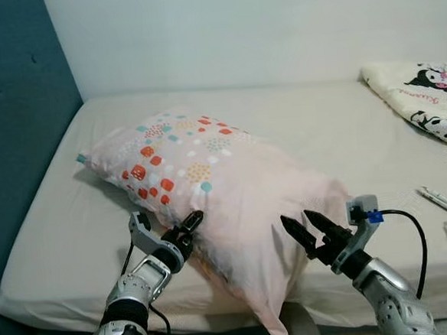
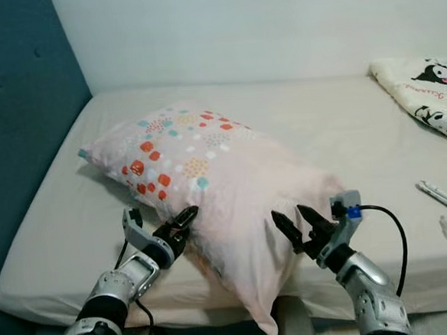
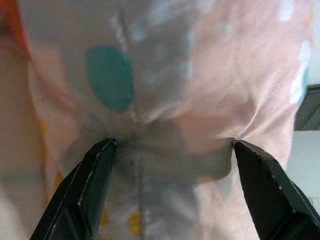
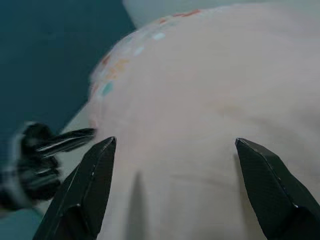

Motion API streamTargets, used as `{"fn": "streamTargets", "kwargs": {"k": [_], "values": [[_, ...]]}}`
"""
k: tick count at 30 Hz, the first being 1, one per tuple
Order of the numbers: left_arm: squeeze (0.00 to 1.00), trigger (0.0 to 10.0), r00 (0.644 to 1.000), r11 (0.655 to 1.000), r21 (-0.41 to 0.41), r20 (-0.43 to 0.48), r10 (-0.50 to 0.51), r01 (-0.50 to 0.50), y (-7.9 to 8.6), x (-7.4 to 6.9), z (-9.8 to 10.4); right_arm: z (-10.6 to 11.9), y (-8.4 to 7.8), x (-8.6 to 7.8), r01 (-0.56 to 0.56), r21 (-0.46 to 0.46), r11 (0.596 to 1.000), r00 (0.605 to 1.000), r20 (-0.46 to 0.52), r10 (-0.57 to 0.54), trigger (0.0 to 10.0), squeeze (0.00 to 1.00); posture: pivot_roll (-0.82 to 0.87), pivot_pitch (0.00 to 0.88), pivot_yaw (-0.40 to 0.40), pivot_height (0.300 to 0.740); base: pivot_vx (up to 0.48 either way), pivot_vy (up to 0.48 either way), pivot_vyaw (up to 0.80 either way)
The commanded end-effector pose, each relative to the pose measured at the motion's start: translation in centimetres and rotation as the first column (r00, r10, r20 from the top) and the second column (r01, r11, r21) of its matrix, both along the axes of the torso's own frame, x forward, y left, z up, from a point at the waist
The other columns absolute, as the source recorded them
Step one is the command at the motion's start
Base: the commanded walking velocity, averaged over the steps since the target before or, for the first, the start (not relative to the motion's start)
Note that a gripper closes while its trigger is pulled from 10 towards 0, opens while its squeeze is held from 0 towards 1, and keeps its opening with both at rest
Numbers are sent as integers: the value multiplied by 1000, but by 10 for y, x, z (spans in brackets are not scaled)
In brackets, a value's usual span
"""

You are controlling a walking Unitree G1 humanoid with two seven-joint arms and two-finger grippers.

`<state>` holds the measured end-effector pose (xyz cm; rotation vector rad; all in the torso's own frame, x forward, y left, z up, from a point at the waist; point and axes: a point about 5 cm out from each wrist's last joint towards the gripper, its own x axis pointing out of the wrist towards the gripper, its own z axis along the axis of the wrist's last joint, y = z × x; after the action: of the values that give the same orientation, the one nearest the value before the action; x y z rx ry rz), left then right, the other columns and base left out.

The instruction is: Clean up the room

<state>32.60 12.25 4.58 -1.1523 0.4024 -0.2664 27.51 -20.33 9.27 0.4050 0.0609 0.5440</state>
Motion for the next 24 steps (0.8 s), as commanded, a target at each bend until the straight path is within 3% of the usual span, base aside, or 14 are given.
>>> {"fn": "streamTargets", "kwargs": {"k": [1,3,5,6,11,18,19,21,23,24], "values": [[0,10000,1000,999,-35,-5,3,-3,-5,0,0,5,12,-3,-54,57,997,999,5,54,10000,0,-115,43,-24,490,0,0,0],[0,10000,1000,999,-51,-7,6,-6,-6,0,1,5,14,-3,-64,64,996,998,3,64,10000,0,-115,43,-24,485,0,0,0],[0,10000,1000,990,-137,-14,14,-16,-16,4,7,6,26,-10,-132,76,988,991,3,132,10000,0,-134,67,-35,475,0,0,0],[0,10000,1000,990,-137,-14,14,-16,-16,4,7,6,26,-10,-132,76,988,991,3,132,10000,0,-134,67,-35,475,0,0,0],[0,10000,999,964,-265,35,-9,18,-43,11,25,6,41,-23,-196,102,975,980,-25,200,10000,0,-158,103,-42,450,0,0,0],[0,10000,998,957,-287,58,-32,47,-53,12,33,8,45,-29,-203,119,972,977,-36,208,10000,0,-163,124,-44,446,0,0,0],[0,10000,996,961,-265,69,-62,78,-61,13,36,8,44,-31,-193,116,974,979,-45,199,10000,0,-169,143,-42,446,0,0,0],[0,10000,996,961,-265,69,-62,78,-61,13,36,8,44,-31,-193,116,974,979,-45,199,10000,0,-169,143,-42,446,0,0,0],[0,10000,991,977,-175,81,-107,119,-75,14,41,7,43,-33,-176,107,979,981,-58,183,10000,0,-169,153,-41,446,0,0,0],[0,10000,991,977,-175,81,-107,119,-75,14,41,7,43,-33,-176,107,979,981,-58,183,10000,0,-169,153,-41,446,0,0,0]]}}
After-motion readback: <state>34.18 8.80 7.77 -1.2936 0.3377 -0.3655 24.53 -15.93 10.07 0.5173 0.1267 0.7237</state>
